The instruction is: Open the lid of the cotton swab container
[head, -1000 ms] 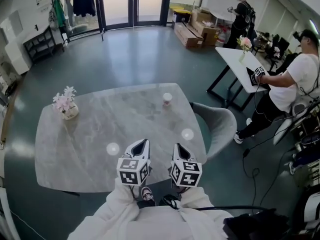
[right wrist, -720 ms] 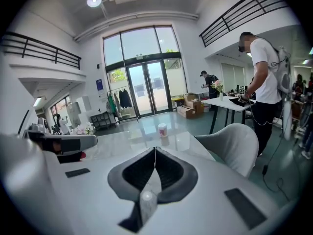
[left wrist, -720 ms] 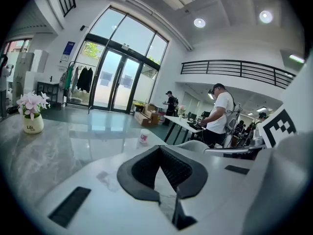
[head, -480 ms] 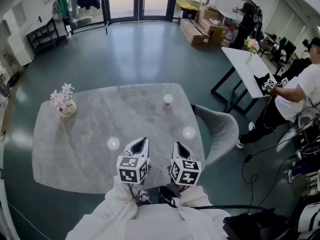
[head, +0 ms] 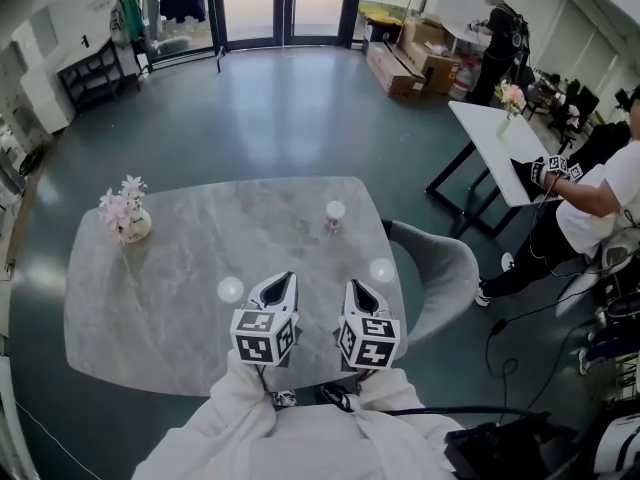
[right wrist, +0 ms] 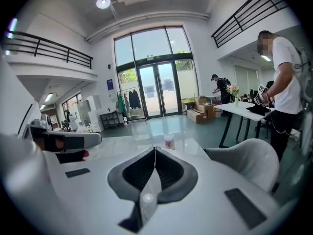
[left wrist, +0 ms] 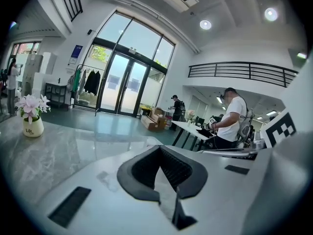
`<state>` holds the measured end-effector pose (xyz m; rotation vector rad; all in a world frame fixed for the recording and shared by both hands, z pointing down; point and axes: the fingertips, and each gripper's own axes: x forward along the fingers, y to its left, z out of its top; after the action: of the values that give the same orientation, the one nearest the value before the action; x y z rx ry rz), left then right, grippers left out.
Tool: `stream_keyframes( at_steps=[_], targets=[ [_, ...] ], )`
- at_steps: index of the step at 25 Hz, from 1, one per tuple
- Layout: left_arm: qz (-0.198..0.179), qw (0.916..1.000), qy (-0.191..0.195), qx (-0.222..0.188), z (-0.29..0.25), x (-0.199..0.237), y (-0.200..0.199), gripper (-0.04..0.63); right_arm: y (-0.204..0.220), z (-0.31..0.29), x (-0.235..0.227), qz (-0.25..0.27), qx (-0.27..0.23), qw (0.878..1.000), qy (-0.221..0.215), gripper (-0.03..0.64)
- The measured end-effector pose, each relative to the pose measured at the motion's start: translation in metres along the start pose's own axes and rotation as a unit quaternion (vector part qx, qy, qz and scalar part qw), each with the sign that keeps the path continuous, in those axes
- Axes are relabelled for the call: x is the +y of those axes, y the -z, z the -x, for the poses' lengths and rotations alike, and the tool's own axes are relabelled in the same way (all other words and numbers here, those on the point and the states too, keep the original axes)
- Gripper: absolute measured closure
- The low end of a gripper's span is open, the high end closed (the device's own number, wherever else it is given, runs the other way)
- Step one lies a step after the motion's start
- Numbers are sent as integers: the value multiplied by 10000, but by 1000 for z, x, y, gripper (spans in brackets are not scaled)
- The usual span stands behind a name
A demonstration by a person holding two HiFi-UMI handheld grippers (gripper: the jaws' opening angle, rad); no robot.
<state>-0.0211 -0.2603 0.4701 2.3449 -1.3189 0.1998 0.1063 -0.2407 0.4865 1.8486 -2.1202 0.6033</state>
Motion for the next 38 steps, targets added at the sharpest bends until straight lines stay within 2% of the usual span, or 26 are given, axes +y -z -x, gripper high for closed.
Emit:
stream_keyframes(
  at_steps=[10,20,31,38],
  targets=[
    [28,10000,48,71,-17,-5,6,588,2,-7,-16,-49,64,9999,77,555],
    [-13,9995,19,320,-40,1,17,588,15,-26,-28,-199,287,9993,92,555],
    [30,9986,63,521,-111,12,23,588,22,-82,-63,-285,539,9980,176,555],
    [147,9978,-22,640,-156,30,36,588,23,-130,-82,-204,734,9971,-8,555]
  ],
)
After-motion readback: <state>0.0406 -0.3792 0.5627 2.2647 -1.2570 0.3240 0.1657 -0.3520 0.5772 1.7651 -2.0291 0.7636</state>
